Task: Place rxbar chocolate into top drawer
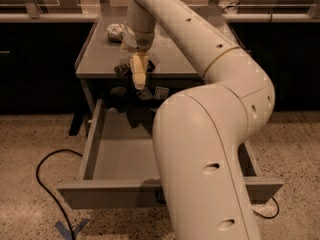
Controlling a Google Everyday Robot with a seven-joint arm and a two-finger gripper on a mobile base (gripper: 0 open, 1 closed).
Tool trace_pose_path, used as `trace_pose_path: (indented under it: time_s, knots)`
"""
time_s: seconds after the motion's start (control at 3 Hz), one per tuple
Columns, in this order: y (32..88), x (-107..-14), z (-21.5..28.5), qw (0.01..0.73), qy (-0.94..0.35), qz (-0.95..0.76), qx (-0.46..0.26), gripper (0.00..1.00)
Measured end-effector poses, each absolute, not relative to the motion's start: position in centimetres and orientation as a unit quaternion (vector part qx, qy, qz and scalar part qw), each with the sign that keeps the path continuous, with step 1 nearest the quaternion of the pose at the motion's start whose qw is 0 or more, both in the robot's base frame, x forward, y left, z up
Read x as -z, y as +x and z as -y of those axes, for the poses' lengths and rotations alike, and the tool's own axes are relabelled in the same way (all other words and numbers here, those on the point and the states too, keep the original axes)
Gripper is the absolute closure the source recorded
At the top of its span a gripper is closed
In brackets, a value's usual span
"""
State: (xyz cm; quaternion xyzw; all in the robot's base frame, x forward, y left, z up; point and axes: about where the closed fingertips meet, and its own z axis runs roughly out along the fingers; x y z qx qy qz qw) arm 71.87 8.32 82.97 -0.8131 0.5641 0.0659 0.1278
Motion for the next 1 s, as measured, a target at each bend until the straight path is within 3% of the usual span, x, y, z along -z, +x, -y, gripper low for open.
trace_pose_path:
  time_s: [1.0]
  knots:
    - [71.1, -81.3, -7.9, 0.114, -0.81, -0.569, -0.089, 0.0]
